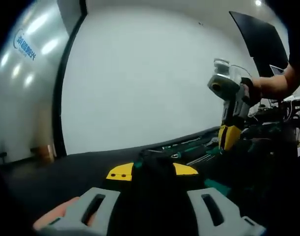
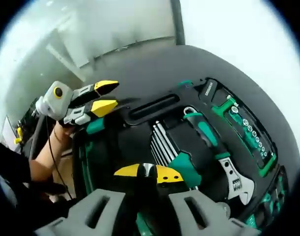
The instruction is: Pick up the tools and put them into their designated positions in the toolbox.
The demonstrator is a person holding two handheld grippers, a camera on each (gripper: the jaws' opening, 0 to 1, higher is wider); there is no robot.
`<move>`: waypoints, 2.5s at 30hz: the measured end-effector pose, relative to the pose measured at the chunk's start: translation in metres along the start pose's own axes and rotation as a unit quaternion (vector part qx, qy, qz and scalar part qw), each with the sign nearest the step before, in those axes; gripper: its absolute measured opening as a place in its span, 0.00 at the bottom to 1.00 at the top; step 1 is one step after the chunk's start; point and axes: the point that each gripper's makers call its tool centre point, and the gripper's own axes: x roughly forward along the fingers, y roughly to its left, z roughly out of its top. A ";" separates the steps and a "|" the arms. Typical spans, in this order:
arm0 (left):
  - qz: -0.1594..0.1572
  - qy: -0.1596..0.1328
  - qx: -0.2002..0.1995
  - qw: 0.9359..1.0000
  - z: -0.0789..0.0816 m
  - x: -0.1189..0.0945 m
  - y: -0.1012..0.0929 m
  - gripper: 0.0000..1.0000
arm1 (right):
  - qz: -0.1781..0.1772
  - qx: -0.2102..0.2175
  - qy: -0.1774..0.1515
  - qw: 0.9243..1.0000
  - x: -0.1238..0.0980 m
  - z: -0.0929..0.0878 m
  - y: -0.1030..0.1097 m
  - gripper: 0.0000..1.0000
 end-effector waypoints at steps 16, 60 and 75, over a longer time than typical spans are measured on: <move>0.001 0.005 0.004 1.000 -0.001 0.000 -0.001 0.26 | -0.042 0.157 -0.278 0.947 -0.063 0.063 -0.115 0.08; 0.001 0.013 0.008 1.000 -0.004 0.000 0.002 0.26 | -0.106 -0.185 0.012 0.977 0.023 0.068 -0.146 0.00; 0.000 0.015 0.008 1.000 -0.005 0.000 0.002 0.26 | -0.085 -0.265 0.118 0.953 0.023 0.055 -0.158 0.00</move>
